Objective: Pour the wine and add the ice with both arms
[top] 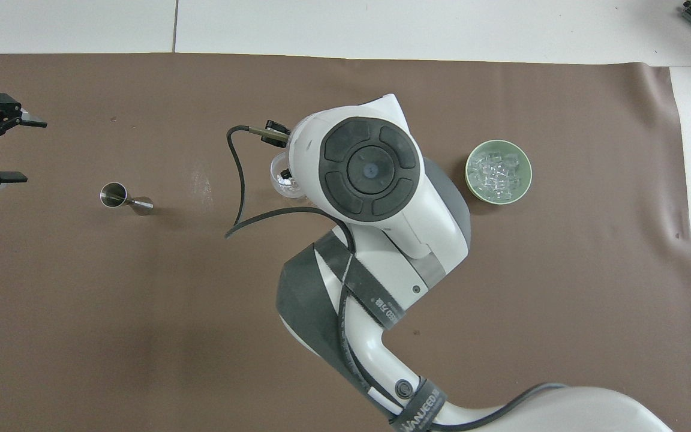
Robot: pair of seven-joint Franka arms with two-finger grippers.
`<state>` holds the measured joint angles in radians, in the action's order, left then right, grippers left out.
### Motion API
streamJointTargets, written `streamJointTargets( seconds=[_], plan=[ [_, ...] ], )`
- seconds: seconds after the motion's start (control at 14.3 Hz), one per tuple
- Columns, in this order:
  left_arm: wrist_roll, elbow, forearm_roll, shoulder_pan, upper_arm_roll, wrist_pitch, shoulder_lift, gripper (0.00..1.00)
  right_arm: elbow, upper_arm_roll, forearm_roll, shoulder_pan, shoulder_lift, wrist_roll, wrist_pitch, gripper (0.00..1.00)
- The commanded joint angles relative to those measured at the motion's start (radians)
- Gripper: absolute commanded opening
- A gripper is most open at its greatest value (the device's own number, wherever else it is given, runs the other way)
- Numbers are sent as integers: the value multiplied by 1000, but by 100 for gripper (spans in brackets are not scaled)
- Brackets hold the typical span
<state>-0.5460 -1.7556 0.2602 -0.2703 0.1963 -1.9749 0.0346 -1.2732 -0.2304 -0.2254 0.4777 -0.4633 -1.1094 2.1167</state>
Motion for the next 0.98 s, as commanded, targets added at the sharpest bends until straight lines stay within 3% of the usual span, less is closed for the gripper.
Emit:
streamJointTargets(
  seconds=[0.0, 0.21, 0.91],
  plan=[
    [108, 4, -75, 42, -12, 47, -39, 100, 31, 2, -46, 9, -23, -41, -21, 5],
    [266, 2, -130, 55, -12, 93, -64, 100, 28, 0, -49, 6, -34, -44, 0, 5],
    [477, 64, -225, 82, 2, 332, -99, 100, 25, 2, -72, 16, -80, -64, 37, 5]
  ],
)
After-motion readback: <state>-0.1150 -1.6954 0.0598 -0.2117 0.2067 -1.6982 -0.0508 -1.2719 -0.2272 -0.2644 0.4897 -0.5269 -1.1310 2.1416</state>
